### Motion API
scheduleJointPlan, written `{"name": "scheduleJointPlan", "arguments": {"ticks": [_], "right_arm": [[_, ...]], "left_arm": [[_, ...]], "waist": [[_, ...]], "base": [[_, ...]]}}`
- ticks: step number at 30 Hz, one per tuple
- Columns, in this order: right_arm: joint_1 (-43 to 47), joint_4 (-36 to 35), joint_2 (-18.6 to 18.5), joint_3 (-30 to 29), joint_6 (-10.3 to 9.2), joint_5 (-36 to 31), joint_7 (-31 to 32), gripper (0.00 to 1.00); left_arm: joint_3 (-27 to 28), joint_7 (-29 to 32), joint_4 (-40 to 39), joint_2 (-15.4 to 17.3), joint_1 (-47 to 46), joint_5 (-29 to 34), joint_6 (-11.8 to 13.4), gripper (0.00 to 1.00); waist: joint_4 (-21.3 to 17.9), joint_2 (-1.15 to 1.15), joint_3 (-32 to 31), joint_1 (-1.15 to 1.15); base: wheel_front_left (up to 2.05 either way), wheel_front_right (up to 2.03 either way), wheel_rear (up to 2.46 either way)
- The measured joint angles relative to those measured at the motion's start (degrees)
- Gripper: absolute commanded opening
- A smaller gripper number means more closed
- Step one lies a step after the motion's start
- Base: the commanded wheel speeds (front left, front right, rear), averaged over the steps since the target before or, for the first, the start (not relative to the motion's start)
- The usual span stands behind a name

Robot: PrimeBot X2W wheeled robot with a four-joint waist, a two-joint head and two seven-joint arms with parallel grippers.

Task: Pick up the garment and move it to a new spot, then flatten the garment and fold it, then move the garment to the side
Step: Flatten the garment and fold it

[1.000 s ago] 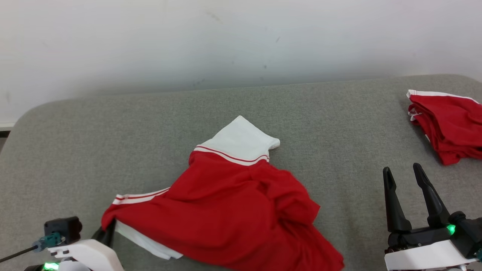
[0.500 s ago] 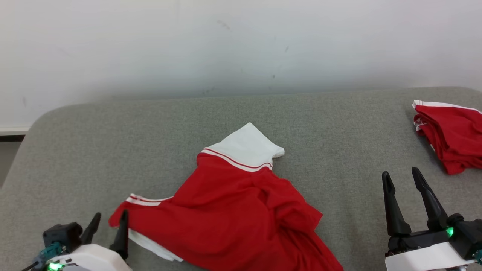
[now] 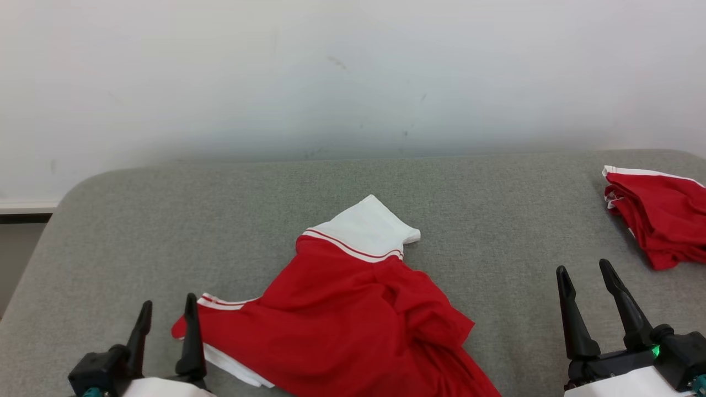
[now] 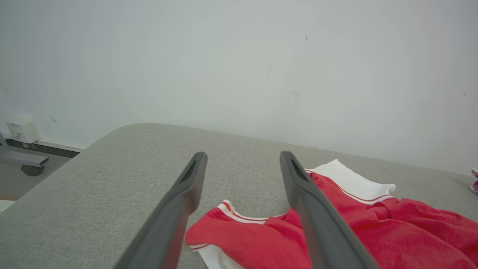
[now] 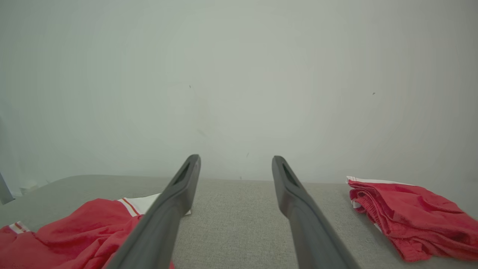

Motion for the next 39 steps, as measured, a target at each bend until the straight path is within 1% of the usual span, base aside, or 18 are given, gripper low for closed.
{"name": "scheduleJointPlan", "arguments": {"ticks": [3,5,9,13,16,18,22,26,27,28,29,30,36,39], "right_arm": [[0.04,0.29,-0.37,0.81,-0.01,0.07,0.00,1.00],[0.05,1.01,-1.54,2.67,-0.01,0.09,0.01,1.00],[-0.04,2.71,-4.37,8.31,0.00,2.50,0.94,1.00],[-0.80,4.33,-7.36,14.91,-0.01,6.25,4.26,1.00],[-2.09,5.68,-8.90,19.30,0.00,8.64,6.65,1.00],[-3.16,7.03,-9.37,21.12,0.00,10.16,7.97,1.00],[-5.43,10.70,-9.57,21.64,-0.01,10.91,8.55,1.00],[-6.70,13.70,-9.35,23.74,0.00,12.24,9.87,1.00],[-6.95,14.30,-9.43,24.24,0.00,12.66,9.99,0.98],[-7.32,14.74,-9.55,24.70,0.00,12.85,9.95,0.53],[-7.72,15.23,-9.69,24.77,0.00,13.07,9.69,0.30],[-8.09,15.51,-9.95,24.73,0.00,13.14,9.24,0.00],[-10.41,16.05,-11.35,22.69,0.00,14.35,8.36,0.00],[-13.55,15.55,-13.70,22.21,0.00,14.33,10.33,0.00]], "left_arm": [[-0.60,-0.44,0.22,-0.54,-0.01,0.00,-0.25,1.00],[-0.89,-0.52,0.37,-0.68,-0.15,0.00,-0.34,1.00],[-1.80,-0.96,1.13,-0.85,-0.81,0.14,-1.14,1.00],[-3.52,-1.47,1.74,-1.88,-1.84,0.99,-2.00,1.00],[-4.36,-1.89,2.46,-2.48,-2.86,1.01,-2.67,1.00],[-4.99,-1.96,2.96,-2.82,-3.67,1.15,-3.26,1.00],[-5.83,-2.29,4.35,-3.39,-5.01,1.20,-4.34,1.00],[-6.20,-2.46,5.68,-3.89,-5.49,1.19,-4.83,1.00],[-6.22,-2.47,5.81,-4.01,-5.54,1.18,-4.89,1.00],[-6.26,-2.49,5.98,-4.08,-5.65,1.18,-5.00,1.00],[-6.33,-2.52,6.13,-4.16,-5.80,1.18,-5.08,1.00],[-6.32,-2.54,6.26,-4.23,-5.91,1.18,-5.23,1.00],[-5.83,-2.71,6.67,-4.50,-5.89,1.08,-5.56,1.00],[-5.77,-2.72,6.59,-4.76,-5.94,1.02,-5.67,1.00]], "waist": [[0.20,0.00,-0.07,0.00],[0.48,0.00,-0.07,0.00],[1.33,0.00,0.15,0.00],[2.75,0.00,0.55,0.00],[4.08,0.00,1.02,0.00],[5.12,0.00,1.44,0.00],[7.54,0.00,2.29,0.00],[10.08,0.00,2.90,0.00],[10.69,0.00,3.01,0.00],[11.26,0.00,3.12,0.00],[11.82,0.00,3.21,0.00],[12.33,0.00,3.28,0.00],[14.02,0.00,3.63,0.00],[14.16,0.00,4.45,0.00]], "base": [[0.00,0.00,0.00],[0.00,0.00,0.00],[0.00,0.00,0.00],[0.00,0.00,0.00],[0.00,0.00,0.00],[0.00,0.00,0.00],[0.00,0.00,0.00],[0.00,0.00,0.00],[0.00,0.00,0.00],[0.00,0.00,0.00],[0.00,0.00,0.00],[0.00,0.00,0.00],[0.00,0.00,0.00],[0.00,0.00,0.00]]}}
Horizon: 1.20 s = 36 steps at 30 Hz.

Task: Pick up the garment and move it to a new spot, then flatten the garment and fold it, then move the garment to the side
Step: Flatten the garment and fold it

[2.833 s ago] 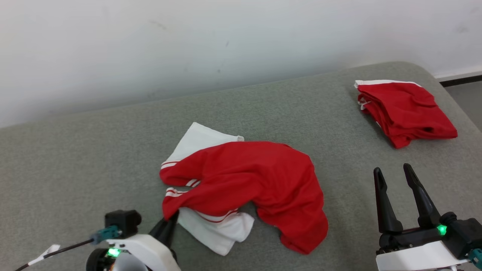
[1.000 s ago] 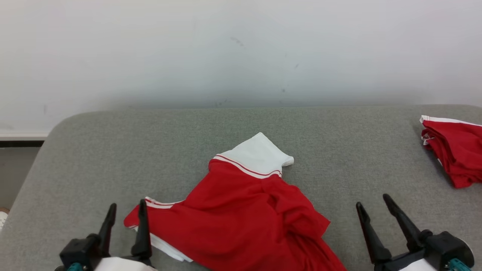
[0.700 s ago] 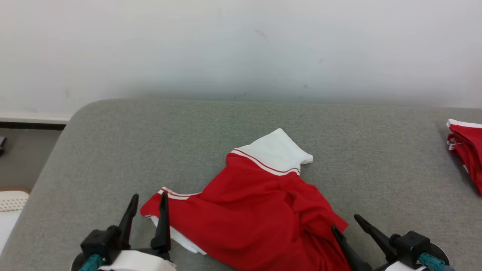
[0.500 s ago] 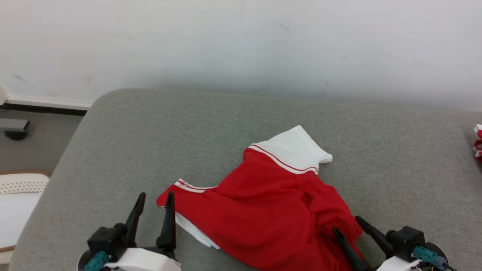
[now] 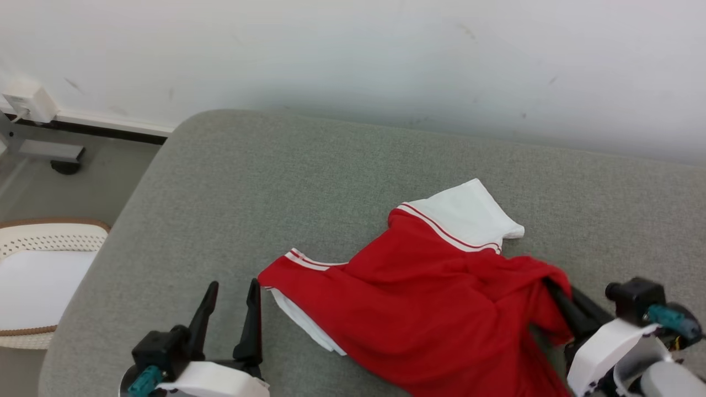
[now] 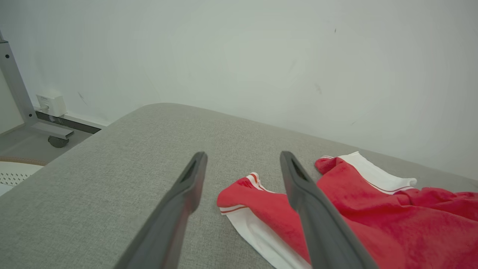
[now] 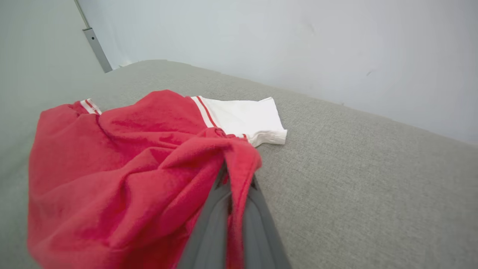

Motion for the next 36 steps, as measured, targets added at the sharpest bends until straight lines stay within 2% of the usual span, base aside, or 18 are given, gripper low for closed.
{"name": "scheduleJointPlan", "arguments": {"ticks": [8,15,22,28,29,30,31,36], "right_arm": [[-13.50,0.33,-8.75,-0.77,0.00,3.99,9.02,0.00],[-27.34,4.80,-17.79,1.57,0.00,5.12,16.57,0.00],[-36.25,10.15,-22.62,5.87,0.00,3.87,18.35,0.00],[-42.68,15.47,-22.77,8.89,0.00,1.71,13.97,0.00],[-43.40,16.68,-22.29,9.40,0.00,1.59,13.52,0.14],[-43.90,17.92,-21.63,9.87,0.00,1.34,12.90,0.81],[-44.30,19.04,-20.85,10.09,0.00,1.33,12.21,1.00],[-44.47,22.09,-17.93,12.93,0.00,2.58,9.14,1.00]], "left_arm": [[-0.10,-0.02,-1.11,-1.02,-2.71,-0.01,-1.16,1.00],[0.23,-0.09,-1.38,-2.41,-5.95,-0.01,-2.67,1.00],[0.34,-0.09,-1.24,-3.28,-7.92,-0.01,-3.94,1.00],[0.51,-0.08,-1.11,-3.46,-9.15,0.18,-4.17,1.00],[0.55,-0.09,-1.04,-3.48,-9.38,0.35,-4.17,1.00],[0.65,-0.09,-0.97,-3.48,-9.53,0.40,-4.19,1.00],[0.71,-0.09,-0.88,-3.49,-9.61,0.43,-4.20,1.00],[1.15,-0.09,-0.34,-3.55,-9.67,1.16,-4.26,1.00]], "waist": [[0.77,0.00,5.24,0.00],[2.92,0.00,11.81,0.01],[6.14,0.00,16.63,0.01],[7.55,0.00,19.43,0.01],[7.52,0.00,19.64,0.01],[7.35,0.00,19.71,0.01],[7.07,0.00,19.68,0.01],[5.12,0.00,17.91,0.00]], "base": [[0.00,0.00,0.00],[0.00,0.00,0.00],[0.00,0.00,0.00],[0.00,0.00,0.00],[0.00,0.00,0.00],[0.00,0.00,0.00],[0.00,0.00,0.00],[0.00,0.00,0.00]]}}
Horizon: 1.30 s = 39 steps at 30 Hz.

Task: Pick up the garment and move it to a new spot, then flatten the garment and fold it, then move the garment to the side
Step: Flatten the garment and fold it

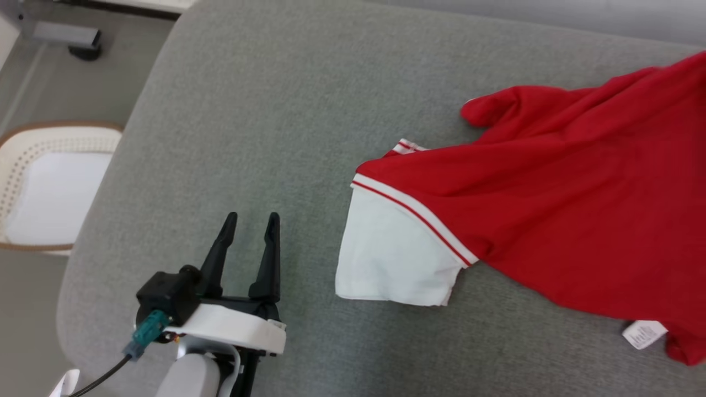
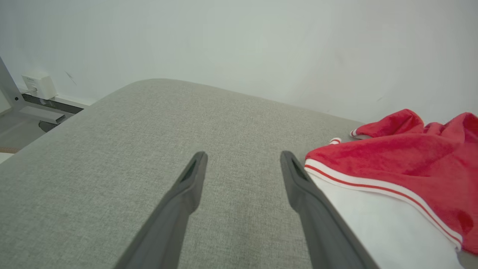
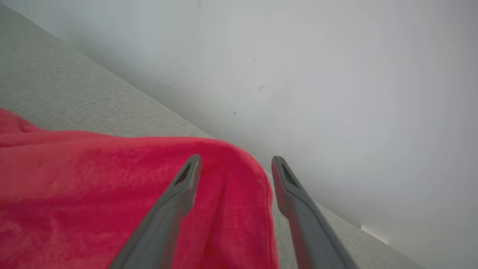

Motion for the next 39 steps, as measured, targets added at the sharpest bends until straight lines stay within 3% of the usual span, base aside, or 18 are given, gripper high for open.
{"name": "scheduleJointPlan", "arguments": {"ticks": [6,13,18,23,30,34,39], "right_arm": [[1.72,0.52,2.01,1.20,0.00,1.18,-5.56,1.00],[9.17,-5.47,3.66,-0.36,0.00,3.57,-11.80,1.00],[18.58,-9.81,4.47,-5.90,0.00,3.72,-16.23,1.00],[31.15,-14.49,7.89,-15.46,0.00,2.26,-18.51,1.00],[48.81,-21.78,16.52,-27.66,-0.01,-2.78,-19.12,1.00],[53.48,-24.63,20.46,-30.09,0.00,-6.21,-19.00,1.00],[55.48,-24.24,23.65,-29.27,-0.01,-8.46,-12.43,1.00]], "left_arm": [[1.78,0.00,0.70,0.05,1.59,1.43,0.02,1.00],[4.64,0.00,0.30,1.02,4.94,2.68,0.57,1.00],[5.87,0.00,-0.21,1.27,7.30,2.79,0.88,1.00],[6.61,0.00,-0.75,1.25,9.57,2.90,1.37,1.00],[6.75,0.00,-0.83,1.20,11.00,2.93,1.34,1.00],[6.70,0.00,-0.75,1.29,11.06,2.99,1.09,1.00],[5.88,0.00,-0.54,1.34,10.82,3.26,0.80,1.00]], "waist": [[-3.70,0.00,-4.49,0.00],[-10.07,0.00,-10.18,-0.01],[-14.56,0.00,-14.12,-0.01],[-18.41,0.00,-17.30,-0.01],[-21.15,0.00,-19.73,-0.01],[-21.27,0.00,-19.97,-0.01],[-20.44,0.00,-19.56,-0.01]], "base": [[0.00,0.00,0.00],[0.00,0.00,0.00],[0.00,0.00,0.00],[0.00,0.00,0.00],[0.00,0.00,0.00],[0.00,0.00,0.00],[0.00,0.00,0.00]]}}
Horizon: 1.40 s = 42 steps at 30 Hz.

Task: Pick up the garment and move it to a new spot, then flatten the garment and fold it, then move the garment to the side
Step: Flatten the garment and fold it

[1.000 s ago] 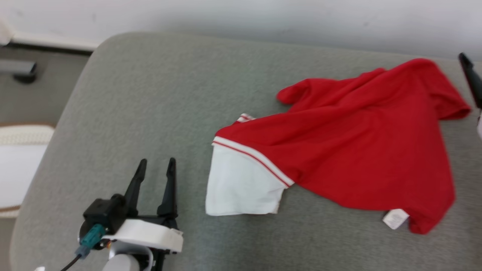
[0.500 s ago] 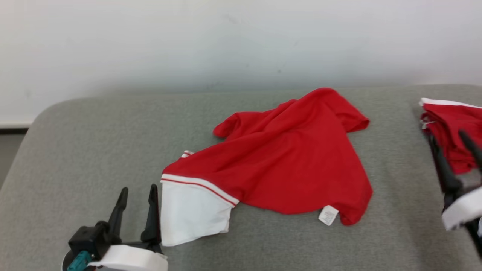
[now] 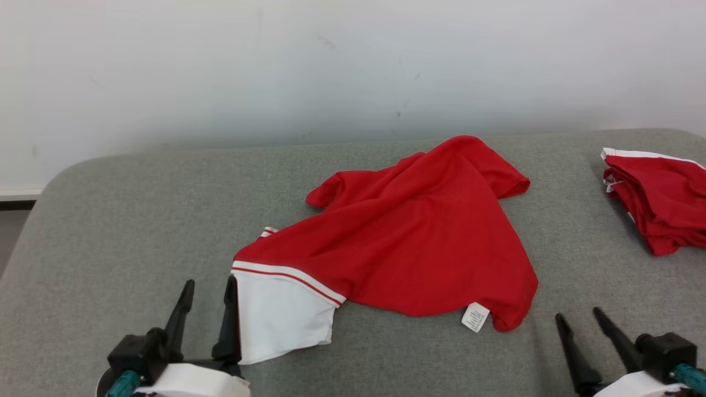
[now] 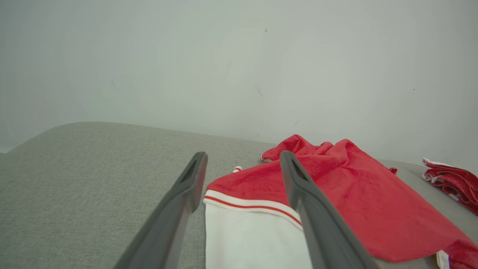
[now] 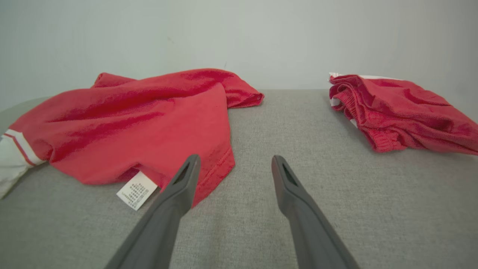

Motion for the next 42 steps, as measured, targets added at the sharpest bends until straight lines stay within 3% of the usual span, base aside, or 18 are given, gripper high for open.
{"name": "scheduleJointPlan", "arguments": {"ticks": [7,17,18,20,21,22,27,31,35,42], "right_arm": [[-0.49,4.53,4.27,2.77,0.01,-1.34,6.44,1.00],[-5.50,13.60,9.38,-2.90,0.01,-3.66,6.61,0.98],[-5.89,14.23,9.81,-3.69,0.01,-3.83,6.25,0.60],[-6.50,15.14,10.33,-4.98,0.01,-4.53,5.80,0.32],[-6.71,15.62,10.55,-5.63,0.01,-4.90,5.48,0.05],[-6.98,16.08,10.74,-6.13,0.01,-5.21,5.13,0.00],[-7.39,16.41,11.50,-7.40,0.01,-7.73,3.47,0.00],[-7.38,13.89,9.09,-7.92,0.01,-13.99,3.65,0.00],[-6.52,8.68,4.27,-6.20,0.01,-20.46,7.78,0.00],[-5.32,1.46,-7.17,3.43,0.01,-23.58,15.88,0.00]], "left_arm": [[-0.79,0.01,1.07,-0.02,-0.89,-0.09,-0.22,1.00],[-0.93,0.00,1.93,0.04,-2.37,-0.48,-0.46,1.00],[-0.88,0.00,2.01,0.04,-2.38,-0.52,-0.45,1.00],[-0.75,0.00,2.15,0.04,-2.41,-0.53,-0.43,1.00],[-0.67,0.00,2.20,0.04,-2.41,-0.53,-0.37,1.00],[-0.52,0.00,2.24,0.07,-2.41,-0.58,-0.25,1.00],[-0.29,0.00,2.29,0.13,-2.43,-0.59,-0.21,1.00],[-0.05,0.00,2.18,0.21,-2.40,-0.59,-0.12,1.00],[0.21,0.00,1.98,0.32,-2.30,-0.60,0.04,1.00],[0.12,0.00,1.78,0.36,-2.55,-0.62,-0.04,1.00]], "waist": [[2.79,0.00,1.69,0.00],[7.12,0.00,3.90,0.00],[7.30,0.00,4.11,0.01],[7.39,0.00,4.36,0.00],[7.30,0.00,4.40,0.00],[7.11,0.00,4.42,0.00],[5.46,0.00,4.22,0.01],[3.58,0.00,4.07,0.01],[1.60,0.00,4.25,0.00],[-1.16,0.00,5.56,0.01]], "base": [[0.00,0.00,0.00],[0.00,0.00,0.00],[0.00,0.00,0.00],[0.00,0.00,0.00],[0.00,0.00,0.00],[0.00,0.00,0.00],[0.00,0.00,0.00],[0.00,0.00,0.00],[0.00,0.00,0.00],[0.00,0.00,0.00]]}}
